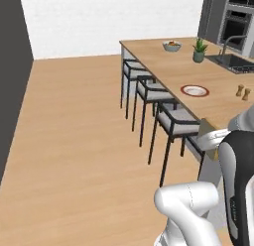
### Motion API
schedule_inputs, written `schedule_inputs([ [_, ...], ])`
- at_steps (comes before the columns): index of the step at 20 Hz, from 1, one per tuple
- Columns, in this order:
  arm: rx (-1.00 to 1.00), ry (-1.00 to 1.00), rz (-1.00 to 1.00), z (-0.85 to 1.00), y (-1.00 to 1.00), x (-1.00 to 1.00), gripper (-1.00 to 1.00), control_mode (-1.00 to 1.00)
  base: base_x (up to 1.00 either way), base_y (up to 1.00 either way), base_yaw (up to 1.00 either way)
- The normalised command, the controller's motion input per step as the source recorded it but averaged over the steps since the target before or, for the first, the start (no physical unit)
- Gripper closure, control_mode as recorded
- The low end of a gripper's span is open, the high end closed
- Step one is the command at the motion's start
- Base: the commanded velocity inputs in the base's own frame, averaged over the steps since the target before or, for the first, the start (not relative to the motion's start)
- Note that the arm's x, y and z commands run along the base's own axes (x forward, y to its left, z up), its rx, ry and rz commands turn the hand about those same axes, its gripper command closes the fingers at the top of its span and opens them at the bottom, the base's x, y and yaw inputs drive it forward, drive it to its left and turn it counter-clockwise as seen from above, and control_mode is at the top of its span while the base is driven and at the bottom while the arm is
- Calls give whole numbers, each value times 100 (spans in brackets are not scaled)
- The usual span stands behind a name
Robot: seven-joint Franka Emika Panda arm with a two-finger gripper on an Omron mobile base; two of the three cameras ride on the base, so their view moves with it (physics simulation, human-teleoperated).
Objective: Start the toaster. Once the lever pops up, take the bread to the plate on the dining counter.
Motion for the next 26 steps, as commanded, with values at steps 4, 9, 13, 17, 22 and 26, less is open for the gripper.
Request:
schedule_inputs([
  [4, 0, 0, 0, 0, 0, 0, 100, 100, 75, 77, -66],
  [9, 0, 0, 0, 0, 0, 0, 100, 100, 84, 82, -62],
  [13, 0, 0, 0, 0, 0, 0, 100, 100, 82, 82, -62],
  [17, 0, 0, 0, 0, 0, 0, 100, 100, 78, 80, -64],
  [22, 0, 0, 0, 0, 0, 0, 100, 100, 71, 77, -63],
  [26, 0, 0, 0, 0, 0, 0, 100, 100, 35, 62, -56],
])
